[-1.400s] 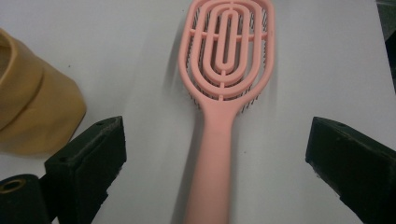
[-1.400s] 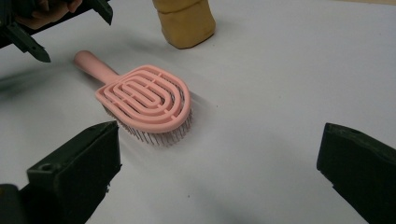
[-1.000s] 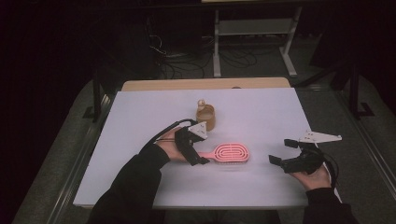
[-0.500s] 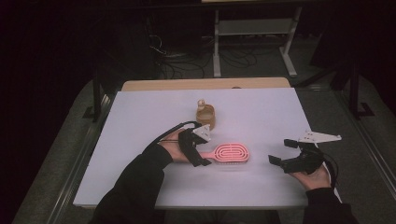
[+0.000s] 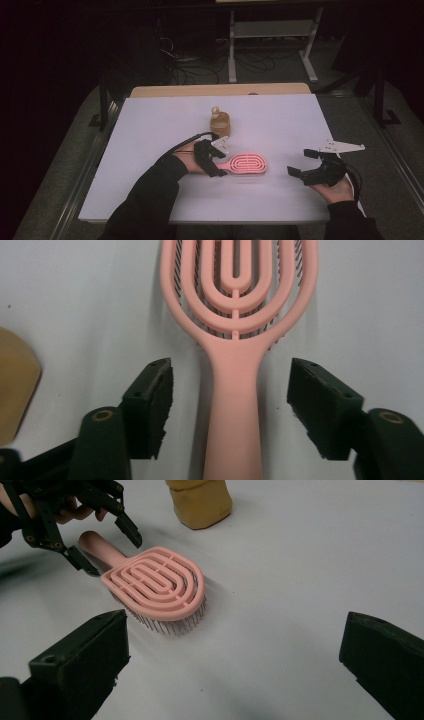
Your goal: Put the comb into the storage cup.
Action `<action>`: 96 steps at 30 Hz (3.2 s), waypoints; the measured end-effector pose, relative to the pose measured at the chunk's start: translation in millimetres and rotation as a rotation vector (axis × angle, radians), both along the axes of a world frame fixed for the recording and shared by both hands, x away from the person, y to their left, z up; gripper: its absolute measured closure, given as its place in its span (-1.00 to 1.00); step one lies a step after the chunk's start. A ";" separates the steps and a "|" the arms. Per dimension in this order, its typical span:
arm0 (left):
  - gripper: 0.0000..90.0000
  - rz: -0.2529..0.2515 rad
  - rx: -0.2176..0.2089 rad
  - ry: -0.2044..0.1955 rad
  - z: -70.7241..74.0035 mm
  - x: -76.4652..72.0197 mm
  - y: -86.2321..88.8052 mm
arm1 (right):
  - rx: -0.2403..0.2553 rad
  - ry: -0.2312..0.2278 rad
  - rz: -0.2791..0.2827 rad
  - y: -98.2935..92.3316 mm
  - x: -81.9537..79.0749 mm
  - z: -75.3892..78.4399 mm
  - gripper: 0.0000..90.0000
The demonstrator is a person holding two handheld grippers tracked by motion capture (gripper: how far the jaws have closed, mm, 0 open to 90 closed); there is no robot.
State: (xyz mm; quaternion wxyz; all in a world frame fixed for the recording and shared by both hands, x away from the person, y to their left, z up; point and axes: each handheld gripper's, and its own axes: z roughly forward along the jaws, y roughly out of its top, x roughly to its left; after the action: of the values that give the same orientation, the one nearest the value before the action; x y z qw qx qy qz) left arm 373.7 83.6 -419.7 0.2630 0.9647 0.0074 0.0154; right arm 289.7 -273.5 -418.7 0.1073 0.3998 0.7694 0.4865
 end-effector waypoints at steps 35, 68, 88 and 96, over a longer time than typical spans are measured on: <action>0.55 -0.058 0.090 -0.015 -4.1 -0.5 -13.7 | -0.006 0.002 0.007 1.4 1.1 -0.9 -1.00; 0.55 -0.006 0.051 -0.074 28.6 -9.5 12.8 | -0.013 0.004 0.010 4.2 1.6 -0.7 -1.00; 0.55 0.103 -0.018 -0.149 64.2 -17.0 44.3 | 0.019 -0.010 0.069 19.7 9.3 18.7 -1.00; 0.55 0.134 -0.063 -0.181 77.8 -22.1 52.3 | -0.007 -0.023 0.094 25.4 17.5 41.4 -1.00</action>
State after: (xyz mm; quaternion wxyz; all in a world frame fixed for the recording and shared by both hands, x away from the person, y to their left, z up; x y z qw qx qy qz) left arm 351.6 135.9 -341.9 0.2913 0.9478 0.0486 0.1199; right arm 307.2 -248.1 -377.3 0.0943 0.3571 0.7877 0.4930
